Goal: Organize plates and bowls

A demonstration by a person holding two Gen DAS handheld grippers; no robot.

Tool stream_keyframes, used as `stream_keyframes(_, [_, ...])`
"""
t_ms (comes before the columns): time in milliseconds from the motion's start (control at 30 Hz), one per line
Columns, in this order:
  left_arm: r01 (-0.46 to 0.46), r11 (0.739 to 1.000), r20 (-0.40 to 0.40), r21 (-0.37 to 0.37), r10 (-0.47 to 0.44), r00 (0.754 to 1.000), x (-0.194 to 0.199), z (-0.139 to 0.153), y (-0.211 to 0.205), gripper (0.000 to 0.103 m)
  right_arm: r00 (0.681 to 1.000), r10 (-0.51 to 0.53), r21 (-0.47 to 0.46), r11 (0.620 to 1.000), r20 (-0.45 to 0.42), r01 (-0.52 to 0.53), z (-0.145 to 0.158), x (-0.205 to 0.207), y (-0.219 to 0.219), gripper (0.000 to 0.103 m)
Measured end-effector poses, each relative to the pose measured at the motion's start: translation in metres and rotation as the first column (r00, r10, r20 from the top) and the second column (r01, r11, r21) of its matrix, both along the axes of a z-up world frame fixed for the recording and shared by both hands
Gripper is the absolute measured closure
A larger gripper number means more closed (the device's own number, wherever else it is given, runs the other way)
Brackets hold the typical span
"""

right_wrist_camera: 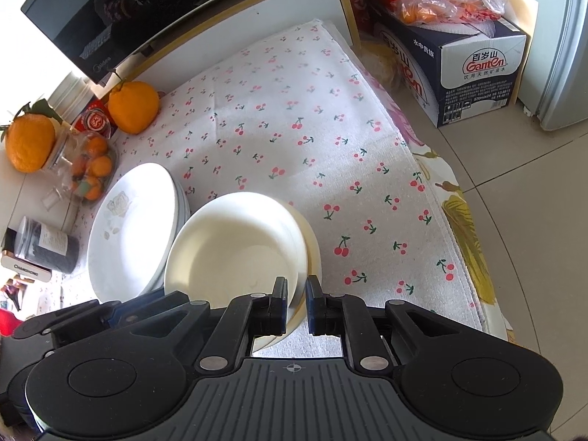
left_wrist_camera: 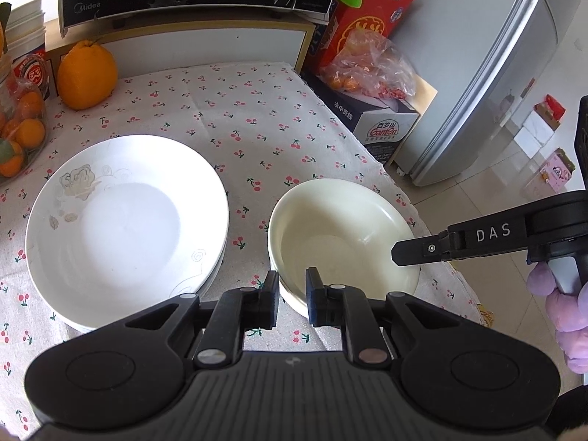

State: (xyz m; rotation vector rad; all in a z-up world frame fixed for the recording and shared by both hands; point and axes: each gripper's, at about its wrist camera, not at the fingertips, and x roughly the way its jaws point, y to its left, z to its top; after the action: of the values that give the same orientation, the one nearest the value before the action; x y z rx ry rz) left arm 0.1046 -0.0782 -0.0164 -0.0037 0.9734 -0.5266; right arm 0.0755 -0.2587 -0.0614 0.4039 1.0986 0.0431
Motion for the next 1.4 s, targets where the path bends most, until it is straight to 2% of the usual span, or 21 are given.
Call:
stream_keyframes(700, [0.059,0.997,0.029,0.045,-0.061,0.998,-0.005,-0.002,-0.005,0.087,0.998,0.067,-0.109,0.992,0.021,-0.064,0.001,-0.001,0.011,0.09])
stream_keyframes(1400, [0.095,0.995,0.049,0.035,-0.097,0.994,-0.011,-0.001,-0.001,0.081,0.997,0.078,-0.123,0.989,0.007,-0.077,-0.002,0.001,0.012,0.086])
